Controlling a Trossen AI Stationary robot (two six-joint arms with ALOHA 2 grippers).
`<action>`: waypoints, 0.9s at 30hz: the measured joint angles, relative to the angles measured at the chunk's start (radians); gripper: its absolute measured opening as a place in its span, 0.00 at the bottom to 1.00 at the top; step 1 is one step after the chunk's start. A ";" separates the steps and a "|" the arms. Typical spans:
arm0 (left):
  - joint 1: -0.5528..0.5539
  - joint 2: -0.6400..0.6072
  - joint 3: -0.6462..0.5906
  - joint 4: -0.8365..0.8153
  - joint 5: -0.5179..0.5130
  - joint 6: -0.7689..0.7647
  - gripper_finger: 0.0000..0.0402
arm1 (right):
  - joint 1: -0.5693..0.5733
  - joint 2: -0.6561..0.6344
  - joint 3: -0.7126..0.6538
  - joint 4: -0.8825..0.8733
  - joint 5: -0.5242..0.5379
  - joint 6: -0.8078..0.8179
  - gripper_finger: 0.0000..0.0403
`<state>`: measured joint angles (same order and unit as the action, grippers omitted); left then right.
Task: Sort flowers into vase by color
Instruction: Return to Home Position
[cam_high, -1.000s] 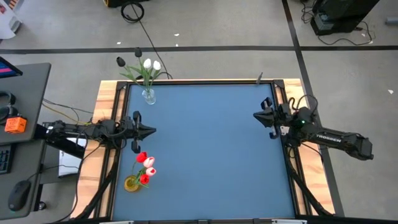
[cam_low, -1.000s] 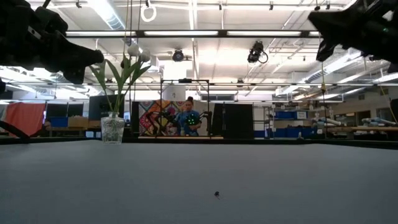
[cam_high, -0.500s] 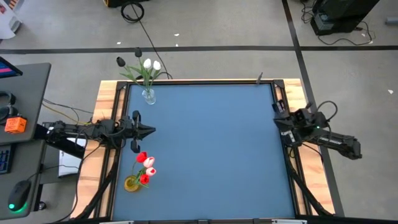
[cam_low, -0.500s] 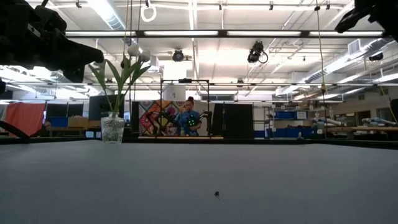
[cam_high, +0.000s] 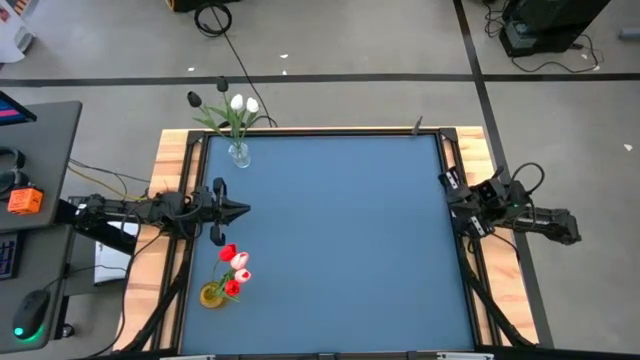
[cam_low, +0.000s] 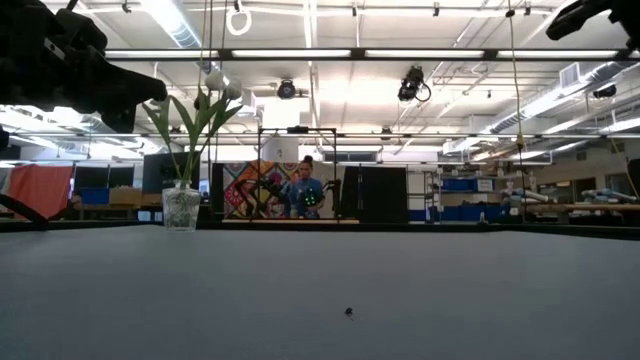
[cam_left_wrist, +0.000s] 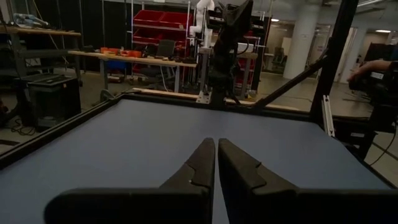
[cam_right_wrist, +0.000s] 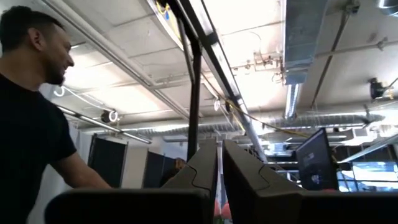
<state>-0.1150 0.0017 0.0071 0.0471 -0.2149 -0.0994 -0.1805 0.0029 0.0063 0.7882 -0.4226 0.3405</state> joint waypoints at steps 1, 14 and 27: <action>0.000 0.000 0.000 0.000 0.000 0.000 0.07 | -0.006 0.000 0.000 0.000 0.000 0.000 0.08; 0.000 0.003 0.000 0.000 0.000 0.000 0.07 | -0.075 0.002 0.000 -0.001 0.001 0.000 0.08; 0.000 0.005 0.000 0.001 0.000 0.000 0.07 | -0.075 0.002 0.000 -0.001 0.001 0.000 0.08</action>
<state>-0.1146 0.0063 0.0067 0.0479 -0.2150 -0.0990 -0.2550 0.0044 0.0063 0.7872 -0.4217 0.3405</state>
